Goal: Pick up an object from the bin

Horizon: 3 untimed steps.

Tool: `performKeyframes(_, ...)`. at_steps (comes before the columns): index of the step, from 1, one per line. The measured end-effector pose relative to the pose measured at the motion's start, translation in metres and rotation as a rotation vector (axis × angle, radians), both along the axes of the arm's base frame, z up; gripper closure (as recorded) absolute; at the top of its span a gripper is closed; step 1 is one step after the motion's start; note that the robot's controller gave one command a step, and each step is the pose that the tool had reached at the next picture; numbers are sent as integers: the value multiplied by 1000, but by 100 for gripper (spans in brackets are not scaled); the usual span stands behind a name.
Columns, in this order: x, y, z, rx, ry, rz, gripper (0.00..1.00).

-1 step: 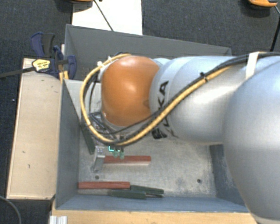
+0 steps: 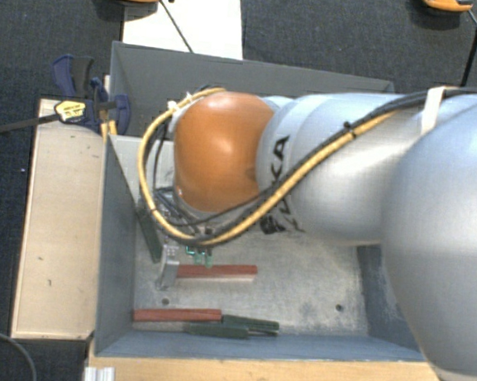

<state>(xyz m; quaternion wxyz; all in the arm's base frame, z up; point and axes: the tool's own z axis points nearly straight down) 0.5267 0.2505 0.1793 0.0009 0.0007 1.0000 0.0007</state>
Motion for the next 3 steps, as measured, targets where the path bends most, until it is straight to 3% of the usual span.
performKeyframes(1, -5, -41, -43, 4, -6, 25, 0)
performKeyframes(2, -8, -62, -97, -4, -2, 138, 0)
performKeyframes(3, 32, -68, -101, 0, 1, 201, 0)
